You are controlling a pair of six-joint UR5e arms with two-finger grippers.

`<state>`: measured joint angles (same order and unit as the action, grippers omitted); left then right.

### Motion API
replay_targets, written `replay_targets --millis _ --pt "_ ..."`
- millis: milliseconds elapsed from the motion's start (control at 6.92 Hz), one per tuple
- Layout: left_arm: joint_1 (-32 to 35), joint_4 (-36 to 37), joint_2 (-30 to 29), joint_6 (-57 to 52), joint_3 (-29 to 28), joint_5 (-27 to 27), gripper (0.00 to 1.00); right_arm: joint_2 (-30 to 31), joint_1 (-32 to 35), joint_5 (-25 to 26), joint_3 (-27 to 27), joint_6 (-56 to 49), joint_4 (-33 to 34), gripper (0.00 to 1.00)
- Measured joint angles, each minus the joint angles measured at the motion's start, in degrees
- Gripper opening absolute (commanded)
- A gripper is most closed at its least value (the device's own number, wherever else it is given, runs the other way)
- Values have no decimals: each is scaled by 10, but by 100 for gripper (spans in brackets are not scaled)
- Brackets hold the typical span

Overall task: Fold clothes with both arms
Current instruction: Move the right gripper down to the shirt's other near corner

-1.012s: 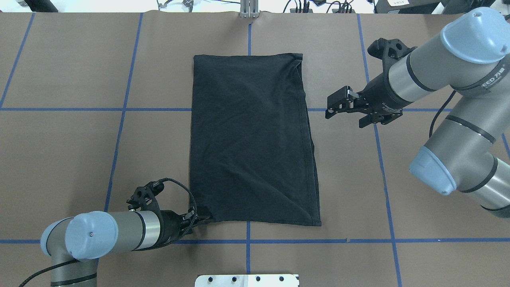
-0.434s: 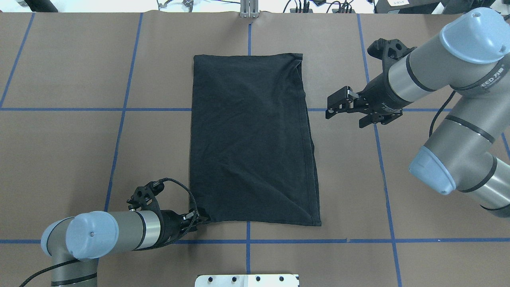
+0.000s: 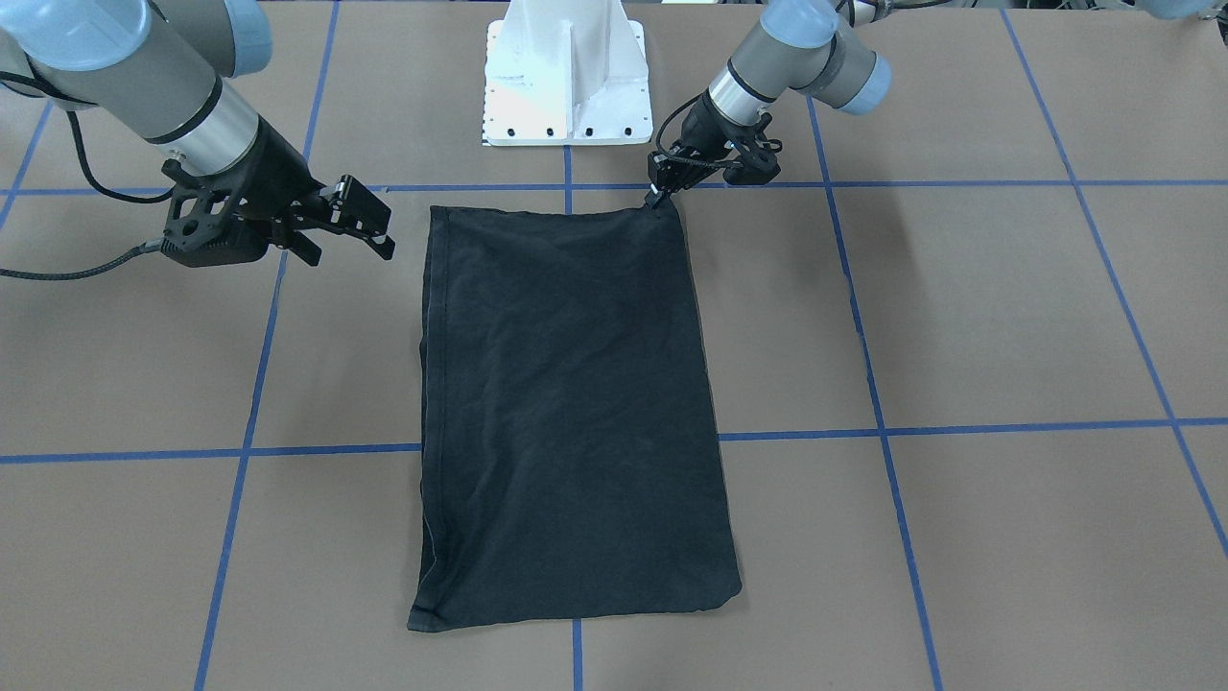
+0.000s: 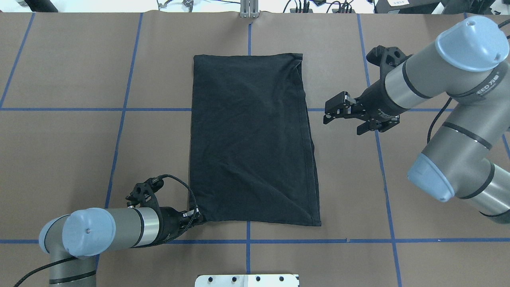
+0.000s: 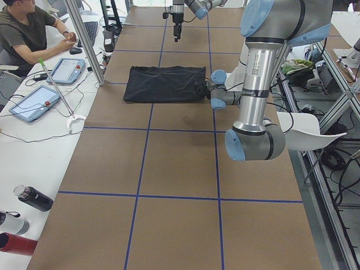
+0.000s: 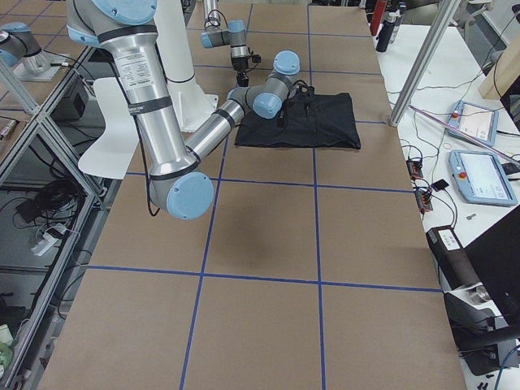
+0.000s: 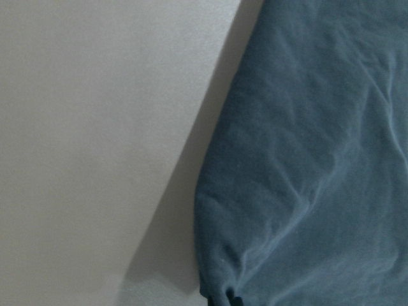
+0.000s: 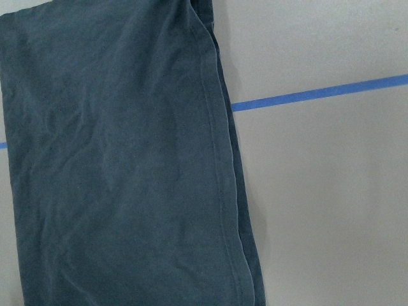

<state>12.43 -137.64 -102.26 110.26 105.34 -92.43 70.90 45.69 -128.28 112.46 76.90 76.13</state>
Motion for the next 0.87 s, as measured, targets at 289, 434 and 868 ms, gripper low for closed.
replay_targets --millis 289,434,868 --pt "3 0 0 4 14 -1 0 -1 -57 48 1 113 -25 100" --pt "5 1 0 5 21 -1 0 -2 -97 94 1 153 -30 100" --pt "8 20 -2 6 42 -3 0 -1 -213 224 -4 182 -25 100"
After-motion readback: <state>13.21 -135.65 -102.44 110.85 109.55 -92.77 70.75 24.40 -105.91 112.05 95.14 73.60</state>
